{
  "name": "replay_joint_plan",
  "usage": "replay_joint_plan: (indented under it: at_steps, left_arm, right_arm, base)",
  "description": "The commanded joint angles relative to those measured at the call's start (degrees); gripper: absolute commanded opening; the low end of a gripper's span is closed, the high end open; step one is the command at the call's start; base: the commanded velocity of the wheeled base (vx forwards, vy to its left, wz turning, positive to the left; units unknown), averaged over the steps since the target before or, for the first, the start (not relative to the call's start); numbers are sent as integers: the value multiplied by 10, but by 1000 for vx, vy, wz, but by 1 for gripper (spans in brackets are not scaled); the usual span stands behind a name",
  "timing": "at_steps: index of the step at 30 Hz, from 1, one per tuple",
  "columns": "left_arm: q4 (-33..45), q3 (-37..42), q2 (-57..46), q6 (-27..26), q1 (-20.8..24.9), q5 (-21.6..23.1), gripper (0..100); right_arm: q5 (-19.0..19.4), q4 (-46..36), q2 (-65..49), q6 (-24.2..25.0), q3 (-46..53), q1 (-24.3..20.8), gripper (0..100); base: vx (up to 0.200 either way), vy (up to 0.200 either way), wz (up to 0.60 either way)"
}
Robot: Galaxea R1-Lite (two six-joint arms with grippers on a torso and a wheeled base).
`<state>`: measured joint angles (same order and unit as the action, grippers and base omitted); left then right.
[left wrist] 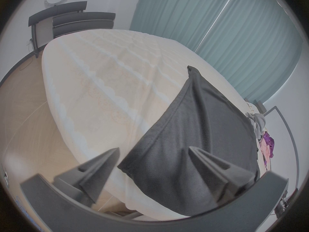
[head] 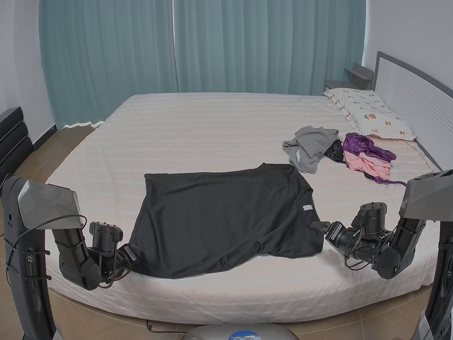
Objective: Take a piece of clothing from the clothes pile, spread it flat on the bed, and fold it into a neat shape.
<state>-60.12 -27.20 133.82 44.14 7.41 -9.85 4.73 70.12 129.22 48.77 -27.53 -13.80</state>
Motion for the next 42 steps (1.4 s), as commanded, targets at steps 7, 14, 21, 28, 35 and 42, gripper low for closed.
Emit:
replay_joint_plan:
  at_steps: [7,14,21,28,35,42]
  left_arm:
    - [0,10,-17,1,-1,-7,0]
    - [1,11,-51,6,-13,-6,0]
    - [2,16,-56,6,-13,-2,0]
    - [1,15,-68,6,-15,0,0]
    - [1,15,-66,6,-14,1,0]
    - [1,16,-64,6,-13,3,0]
  right_arm:
    - [0,-1,2,-1,0,0,100]
    - [0,-9,2,-4,-6,-3,100]
    - [-2,-12,26,-23,-2,-14,100]
    - [-2,-58,35,-52,-11,-13,100]
    - [0,-64,50,-66,-22,-13,100]
    - [-1,-68,80,-67,-57,-13,100]
  base:
    - [0,0,0]
    - [0,0,0]
    - [0,0,0]
    - [0,0,0]
    - [0,0,0]
    - [0,0,0]
